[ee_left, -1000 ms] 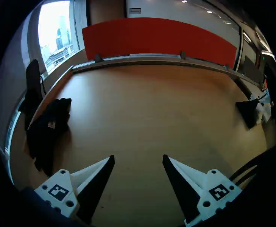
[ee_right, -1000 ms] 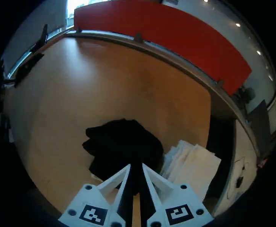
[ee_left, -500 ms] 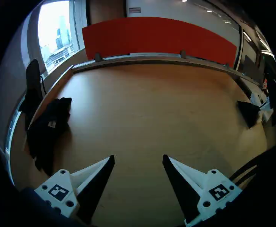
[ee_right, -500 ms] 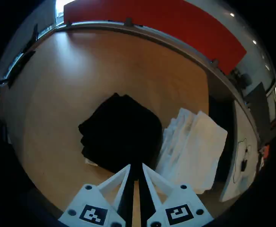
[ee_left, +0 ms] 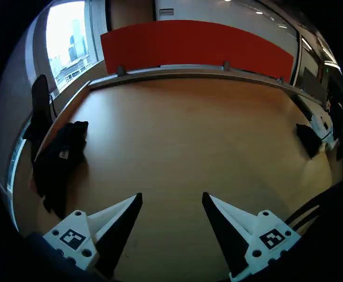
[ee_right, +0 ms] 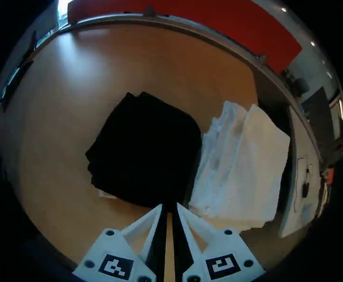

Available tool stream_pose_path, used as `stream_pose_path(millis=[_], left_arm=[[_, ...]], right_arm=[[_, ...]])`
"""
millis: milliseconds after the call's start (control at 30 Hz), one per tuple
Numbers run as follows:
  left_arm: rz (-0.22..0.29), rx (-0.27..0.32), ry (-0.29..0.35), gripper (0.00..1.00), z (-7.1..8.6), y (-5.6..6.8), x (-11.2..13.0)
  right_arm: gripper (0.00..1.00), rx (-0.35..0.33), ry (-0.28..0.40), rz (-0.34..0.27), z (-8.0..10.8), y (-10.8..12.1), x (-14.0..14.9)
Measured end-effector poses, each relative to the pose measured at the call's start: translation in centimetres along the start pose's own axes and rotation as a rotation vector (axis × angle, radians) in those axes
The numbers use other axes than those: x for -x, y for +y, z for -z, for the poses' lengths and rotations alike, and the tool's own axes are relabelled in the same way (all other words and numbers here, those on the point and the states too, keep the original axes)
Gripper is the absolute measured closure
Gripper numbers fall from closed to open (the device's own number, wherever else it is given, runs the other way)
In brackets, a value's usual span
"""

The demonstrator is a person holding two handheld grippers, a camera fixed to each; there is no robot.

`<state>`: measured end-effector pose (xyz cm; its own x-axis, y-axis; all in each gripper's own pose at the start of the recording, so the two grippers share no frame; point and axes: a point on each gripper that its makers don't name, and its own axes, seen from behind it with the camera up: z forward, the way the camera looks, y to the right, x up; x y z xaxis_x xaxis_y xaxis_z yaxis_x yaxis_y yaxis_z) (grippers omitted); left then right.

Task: Fold towel

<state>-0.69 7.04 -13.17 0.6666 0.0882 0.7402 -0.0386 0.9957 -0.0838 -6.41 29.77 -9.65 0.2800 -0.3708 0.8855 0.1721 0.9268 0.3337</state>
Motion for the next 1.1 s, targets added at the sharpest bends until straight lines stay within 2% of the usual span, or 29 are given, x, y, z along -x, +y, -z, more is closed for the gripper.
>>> stream_pose_path(millis=[200,800,933,1000,1100], left_arm=[[-0.006,-0.002,-0.004,0.06,0.0,0.1,0.1],[-0.012,-0.001,-0.009,0.06,-0.1,0.0,0.2],[-0.015,0.001,-0.008,0.06,-0.1,0.0,0.1],[-0.016,0.002,-0.007,0.06,-0.2,0.0,0.0],[-0.016,0.005,-0.004,0.06,-0.2,0.0,-0.2]], right_arm=[[0.93,-0.008,-0.024,-0.030,-0.9,-0.6,0.9],[0.89,0.043,-0.054,-0.089,-2.4,0.0,2.0],[0.81,0.039,-0.047,-0.092,-2.3,-0.2,2.0],[0.73,0.035,-0.043,-0.093,-2.2,-0.4,1.9],[0.54,0.026,-0.029,-0.097,-1.9,-0.8,1.8]])
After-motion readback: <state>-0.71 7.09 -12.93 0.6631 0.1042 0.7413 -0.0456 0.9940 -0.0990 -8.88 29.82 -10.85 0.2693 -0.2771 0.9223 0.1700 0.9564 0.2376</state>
